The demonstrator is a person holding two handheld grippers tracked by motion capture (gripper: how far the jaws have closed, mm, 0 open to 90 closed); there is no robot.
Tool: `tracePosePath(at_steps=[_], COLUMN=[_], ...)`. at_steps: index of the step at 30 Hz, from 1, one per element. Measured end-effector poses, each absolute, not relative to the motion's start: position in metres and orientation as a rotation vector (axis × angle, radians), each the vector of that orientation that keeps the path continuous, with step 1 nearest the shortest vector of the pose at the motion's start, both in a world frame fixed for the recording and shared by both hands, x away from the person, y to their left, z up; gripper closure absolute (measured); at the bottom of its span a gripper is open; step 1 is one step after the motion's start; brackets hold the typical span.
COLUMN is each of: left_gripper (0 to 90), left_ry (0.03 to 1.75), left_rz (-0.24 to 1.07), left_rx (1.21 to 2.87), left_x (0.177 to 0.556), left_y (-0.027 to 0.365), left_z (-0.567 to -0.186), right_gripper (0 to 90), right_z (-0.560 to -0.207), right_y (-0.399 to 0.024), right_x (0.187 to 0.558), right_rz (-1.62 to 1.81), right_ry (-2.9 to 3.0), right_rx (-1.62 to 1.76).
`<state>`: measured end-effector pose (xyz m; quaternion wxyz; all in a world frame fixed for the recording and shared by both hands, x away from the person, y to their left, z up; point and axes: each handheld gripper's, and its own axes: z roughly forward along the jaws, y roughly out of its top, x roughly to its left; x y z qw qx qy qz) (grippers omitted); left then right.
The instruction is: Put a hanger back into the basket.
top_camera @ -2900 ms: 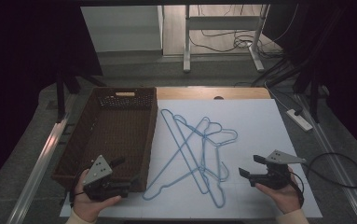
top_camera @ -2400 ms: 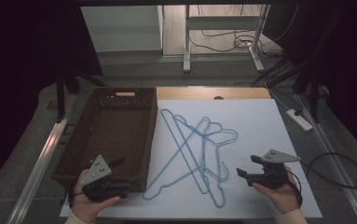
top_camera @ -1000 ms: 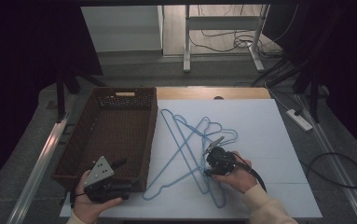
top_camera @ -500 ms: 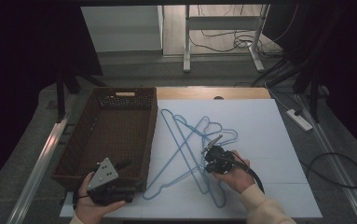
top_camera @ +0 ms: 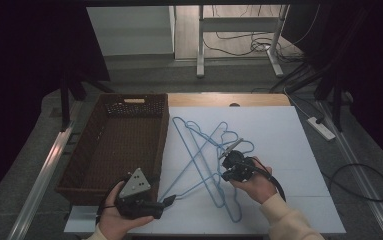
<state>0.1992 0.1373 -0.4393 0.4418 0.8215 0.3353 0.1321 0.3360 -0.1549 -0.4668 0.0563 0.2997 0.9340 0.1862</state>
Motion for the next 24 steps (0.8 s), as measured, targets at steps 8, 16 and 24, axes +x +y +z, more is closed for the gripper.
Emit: tracePosePath(at_steps=[8,16,24], left_gripper=[22.4,22.7,23.5], left_ry=[0.837,0.836,0.855], left_rz=[0.295,0.275,0.283], left_rx=[2.094,2.148,2.214], left_x=[0.208,0.221,0.241], left_y=[0.107,0.084,0.06], left_z=[-0.443,-0.453,-0.472], right_gripper=[85.9,85.9,85.9], right_z=[-0.458,-0.456,-0.451], right_y=[-0.158,-0.161,-0.162], right_x=[0.337,0.337,0.336], right_rz=[0.577,0.586,0.603], right_ry=[2.817,2.811,2.807], right_rx=[0.921,0.928,0.922])
